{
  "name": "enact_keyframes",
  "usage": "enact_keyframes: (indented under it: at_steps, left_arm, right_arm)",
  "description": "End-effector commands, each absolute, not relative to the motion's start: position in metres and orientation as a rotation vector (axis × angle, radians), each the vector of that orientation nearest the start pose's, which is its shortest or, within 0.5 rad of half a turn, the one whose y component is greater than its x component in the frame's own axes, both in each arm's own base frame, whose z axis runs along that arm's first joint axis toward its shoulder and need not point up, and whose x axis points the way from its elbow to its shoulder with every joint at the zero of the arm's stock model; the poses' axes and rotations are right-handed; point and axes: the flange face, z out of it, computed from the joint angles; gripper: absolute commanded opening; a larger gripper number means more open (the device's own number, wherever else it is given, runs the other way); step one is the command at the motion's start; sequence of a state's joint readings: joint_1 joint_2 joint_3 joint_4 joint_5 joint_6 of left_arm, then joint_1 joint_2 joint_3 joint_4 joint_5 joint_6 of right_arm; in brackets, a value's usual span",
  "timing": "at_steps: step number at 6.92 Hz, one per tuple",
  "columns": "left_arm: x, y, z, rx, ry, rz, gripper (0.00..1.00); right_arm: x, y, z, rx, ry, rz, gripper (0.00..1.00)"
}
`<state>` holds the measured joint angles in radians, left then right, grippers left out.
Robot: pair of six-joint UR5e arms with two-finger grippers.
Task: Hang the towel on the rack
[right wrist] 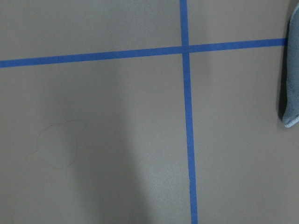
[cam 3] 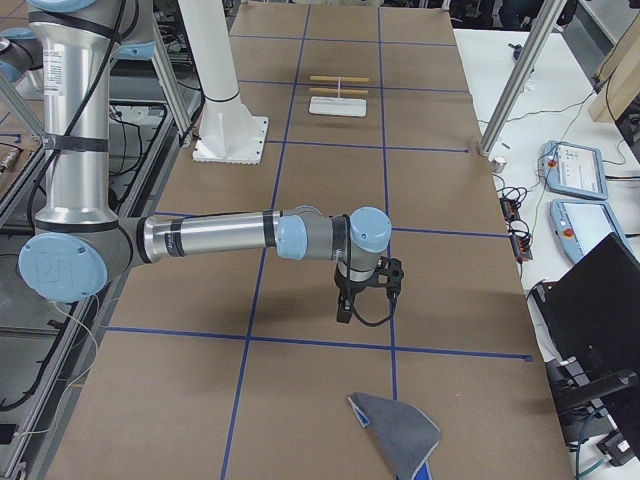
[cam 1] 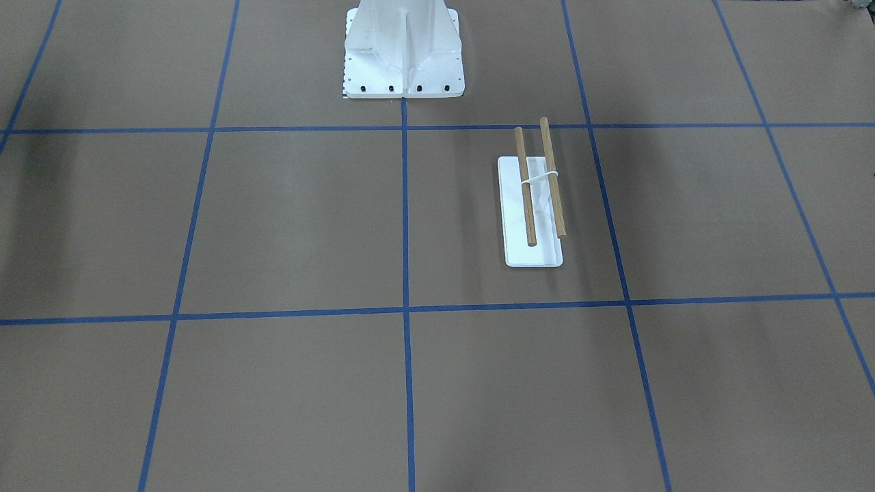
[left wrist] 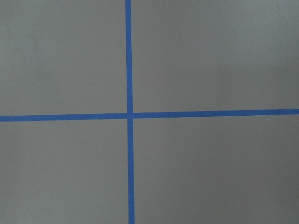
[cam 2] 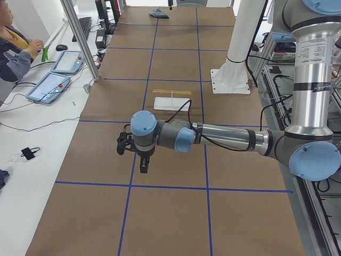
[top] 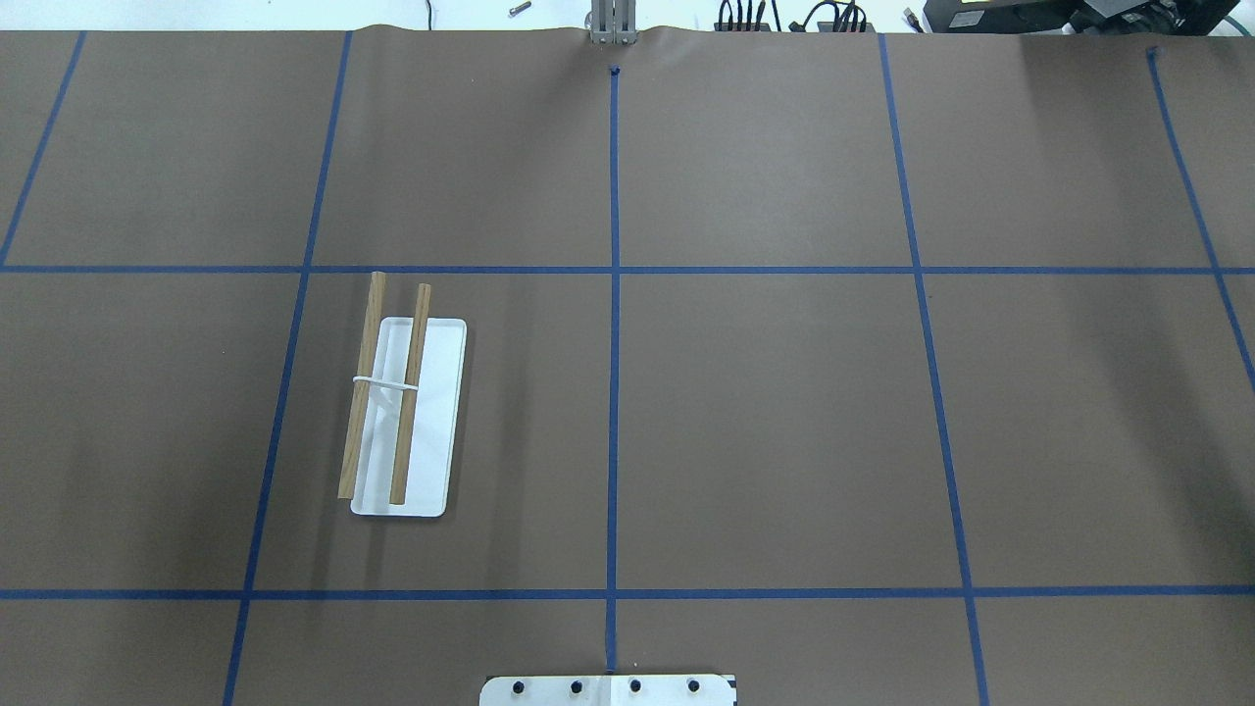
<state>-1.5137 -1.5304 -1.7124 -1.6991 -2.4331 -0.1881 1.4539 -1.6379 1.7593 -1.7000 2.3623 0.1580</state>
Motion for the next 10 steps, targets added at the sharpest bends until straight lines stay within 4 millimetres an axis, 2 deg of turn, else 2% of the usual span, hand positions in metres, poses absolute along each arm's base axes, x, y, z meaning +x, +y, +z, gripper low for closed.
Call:
enact_keyframes:
  at_steps: [1,3,4,5,7,9,10]
  left_arm:
    - [-0.031,-0.489,0.584,0.121,0.88,-0.016,0.98]
    - [-0.033,-0.49,0.584,0.125,0.87,-0.018,0.98]
    - [-0.039,-0.49,0.579,0.142,0.87,-0.024,0.98]
    - [-0.039,-0.493,0.565,0.162,0.871,-0.021,0.98]
    - [-0.039,-0.494,0.563,0.166,0.871,-0.018,0.98]
    - [-0.039,-0.494,0.57,0.158,0.87,-0.018,0.98]
    - [-0.038,-0.495,0.569,0.159,0.87,-0.015,0.98]
  right_arm:
    - [0.007,-0.467,0.604,-0.105,-0.785,0.036,1.0]
    - [0.008,-0.469,0.602,-0.1,-0.785,0.036,1.0]
    - [0.007,-0.47,0.599,-0.095,-0.788,0.032,1.0]
    - [0.007,-0.471,0.595,-0.086,-0.787,0.028,1.0]
    - [0.007,-0.476,0.59,-0.044,-0.79,0.011,1.0]
    - [0.007,-0.475,0.585,-0.022,-0.797,0.003,1.0]
    - [0.006,-0.476,0.588,-0.026,-0.796,0.002,1.0]
